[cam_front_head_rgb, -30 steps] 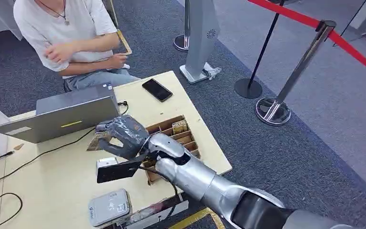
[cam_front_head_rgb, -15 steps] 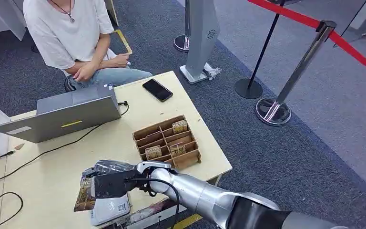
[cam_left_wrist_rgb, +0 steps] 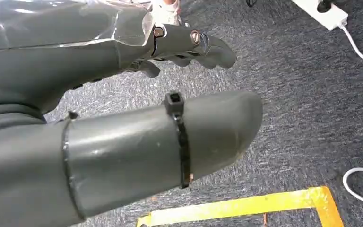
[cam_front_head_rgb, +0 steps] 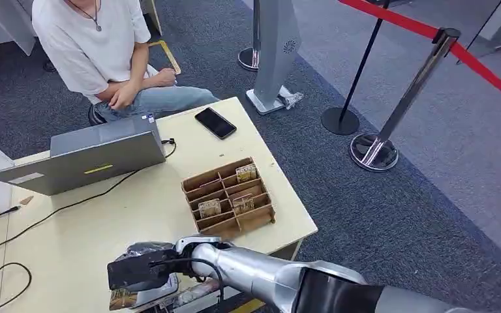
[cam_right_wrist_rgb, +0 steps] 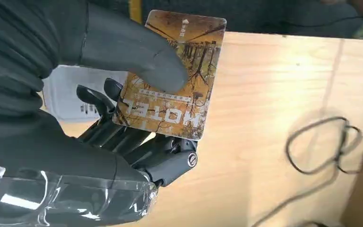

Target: Pass the card to the sensor for recognition and then transmit it.

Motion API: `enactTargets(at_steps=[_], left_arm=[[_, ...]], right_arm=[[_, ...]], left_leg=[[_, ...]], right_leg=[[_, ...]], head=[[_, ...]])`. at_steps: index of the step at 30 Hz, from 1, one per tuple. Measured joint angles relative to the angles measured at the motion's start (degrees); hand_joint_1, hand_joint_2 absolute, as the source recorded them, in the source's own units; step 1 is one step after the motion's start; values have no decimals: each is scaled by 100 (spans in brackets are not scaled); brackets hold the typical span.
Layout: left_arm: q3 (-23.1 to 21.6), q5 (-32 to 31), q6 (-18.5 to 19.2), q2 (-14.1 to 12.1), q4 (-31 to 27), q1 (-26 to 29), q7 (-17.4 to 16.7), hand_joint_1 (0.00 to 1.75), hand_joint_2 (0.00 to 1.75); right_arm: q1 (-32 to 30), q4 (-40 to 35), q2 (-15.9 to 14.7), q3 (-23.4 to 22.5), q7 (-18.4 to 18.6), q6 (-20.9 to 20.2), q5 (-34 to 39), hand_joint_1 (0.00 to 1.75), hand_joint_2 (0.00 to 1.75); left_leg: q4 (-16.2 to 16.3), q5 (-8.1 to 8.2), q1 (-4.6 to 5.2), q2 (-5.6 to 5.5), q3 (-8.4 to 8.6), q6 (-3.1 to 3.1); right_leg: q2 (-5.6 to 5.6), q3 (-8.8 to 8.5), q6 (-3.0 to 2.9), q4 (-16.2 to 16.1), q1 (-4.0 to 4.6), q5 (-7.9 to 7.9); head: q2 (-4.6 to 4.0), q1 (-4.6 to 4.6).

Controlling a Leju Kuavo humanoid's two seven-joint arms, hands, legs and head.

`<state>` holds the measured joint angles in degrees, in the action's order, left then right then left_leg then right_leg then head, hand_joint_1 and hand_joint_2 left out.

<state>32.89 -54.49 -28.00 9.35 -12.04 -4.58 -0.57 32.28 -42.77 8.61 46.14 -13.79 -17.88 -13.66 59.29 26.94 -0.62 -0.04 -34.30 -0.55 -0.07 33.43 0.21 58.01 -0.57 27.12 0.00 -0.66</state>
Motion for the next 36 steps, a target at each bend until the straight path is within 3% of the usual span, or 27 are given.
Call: enactTargets(at_steps=[11,36], left_arm=[[2,13,-2,7,0,-11,-105,0,0],[11,11,-7,7,0,-13,-160,0,0]], right_arm=[[155,533,142,553,516,894,-791,175,175],[270,776,194,736,708,1250,-994,175,175]], left_leg=[[0,0,1,0,-1,0],[1,0,0,0,0,0]], right_leg=[[0,0,0,-1,0,0],[0,0,0,0,0,0]], head=[[0,0],[0,0]])
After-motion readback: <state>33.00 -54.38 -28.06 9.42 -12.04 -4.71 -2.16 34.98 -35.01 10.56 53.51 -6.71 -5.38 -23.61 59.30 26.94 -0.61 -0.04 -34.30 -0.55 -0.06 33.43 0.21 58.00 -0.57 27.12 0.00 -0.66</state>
